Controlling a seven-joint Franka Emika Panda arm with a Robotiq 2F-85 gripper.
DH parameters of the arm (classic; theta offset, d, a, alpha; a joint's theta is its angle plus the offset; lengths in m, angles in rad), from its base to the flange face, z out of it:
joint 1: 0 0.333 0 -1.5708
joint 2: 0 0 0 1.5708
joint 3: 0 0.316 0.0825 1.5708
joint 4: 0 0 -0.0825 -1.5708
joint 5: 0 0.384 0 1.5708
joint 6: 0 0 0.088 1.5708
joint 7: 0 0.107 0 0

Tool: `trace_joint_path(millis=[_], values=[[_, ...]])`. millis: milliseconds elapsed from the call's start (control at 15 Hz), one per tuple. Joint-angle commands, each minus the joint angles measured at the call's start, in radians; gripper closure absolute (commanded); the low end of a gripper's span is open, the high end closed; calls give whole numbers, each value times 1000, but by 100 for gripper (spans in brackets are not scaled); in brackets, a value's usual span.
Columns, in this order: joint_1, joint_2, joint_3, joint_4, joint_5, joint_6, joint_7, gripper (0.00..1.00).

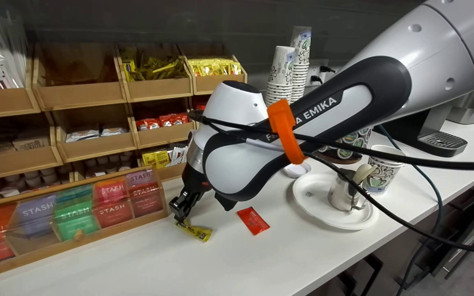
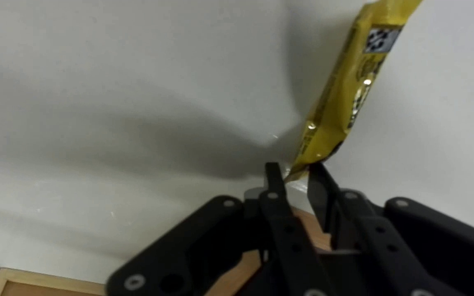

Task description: Put the yellow sachet on the rack

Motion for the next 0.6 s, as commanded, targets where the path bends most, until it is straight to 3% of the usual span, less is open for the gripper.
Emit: trace_joint_path(millis=[0,133,533], values=[[-3,14,-2,23,15,-39,18,92],[-9,14,6,21,17,-36,9,100],[-29,-28,34,-37,5,46,-22,100]])
